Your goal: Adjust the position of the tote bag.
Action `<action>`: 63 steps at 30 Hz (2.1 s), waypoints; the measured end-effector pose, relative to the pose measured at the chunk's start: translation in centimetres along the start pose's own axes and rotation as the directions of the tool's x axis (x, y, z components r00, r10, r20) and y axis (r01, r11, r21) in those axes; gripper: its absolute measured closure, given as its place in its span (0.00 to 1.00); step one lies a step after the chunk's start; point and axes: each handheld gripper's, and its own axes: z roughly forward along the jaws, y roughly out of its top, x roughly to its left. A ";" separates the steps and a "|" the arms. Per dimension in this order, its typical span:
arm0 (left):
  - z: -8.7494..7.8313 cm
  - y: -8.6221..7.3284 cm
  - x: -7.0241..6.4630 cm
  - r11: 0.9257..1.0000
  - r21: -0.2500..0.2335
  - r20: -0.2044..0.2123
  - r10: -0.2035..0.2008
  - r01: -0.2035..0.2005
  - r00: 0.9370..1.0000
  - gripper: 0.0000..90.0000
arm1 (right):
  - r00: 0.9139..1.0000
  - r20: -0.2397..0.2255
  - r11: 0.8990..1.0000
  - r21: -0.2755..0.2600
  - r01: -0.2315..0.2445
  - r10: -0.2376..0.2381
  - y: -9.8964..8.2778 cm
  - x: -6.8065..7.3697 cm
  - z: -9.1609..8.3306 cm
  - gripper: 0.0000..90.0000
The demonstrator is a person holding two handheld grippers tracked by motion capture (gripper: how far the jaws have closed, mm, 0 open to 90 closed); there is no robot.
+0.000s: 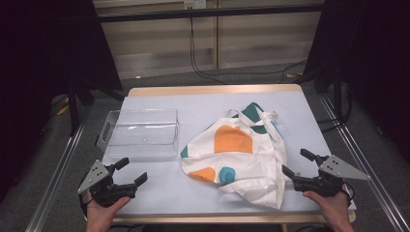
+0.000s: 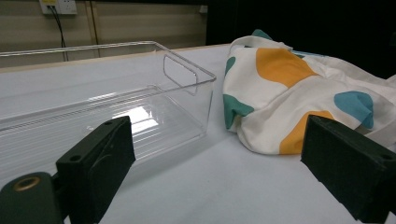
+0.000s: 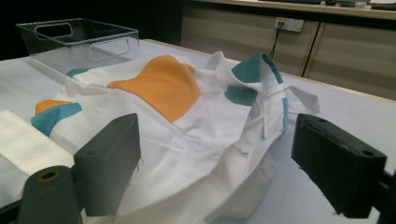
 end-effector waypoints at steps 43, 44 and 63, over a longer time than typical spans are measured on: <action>0.3 0.2 -0.7 0.997 0.073 0.051 0.033 -0.036 0.998 0.14 | 0.972 -0.226 0.963 0.269 -0.001 0.065 1.7 -0.6 4.9 0.69; 0.3 0.2 -0.7 0.997 0.073 0.051 0.033 -0.036 0.998 0.14 | 0.972 -0.226 0.963 0.269 -0.001 0.065 1.7 -0.6 4.9 0.69; 0.5 0.1 -0.6 0.996 0.089 0.065 0.010 -0.016 0.998 0.15 | 0.983 -0.168 0.932 0.363 -0.014 0.080 2.0 -3.5 8.7 0.78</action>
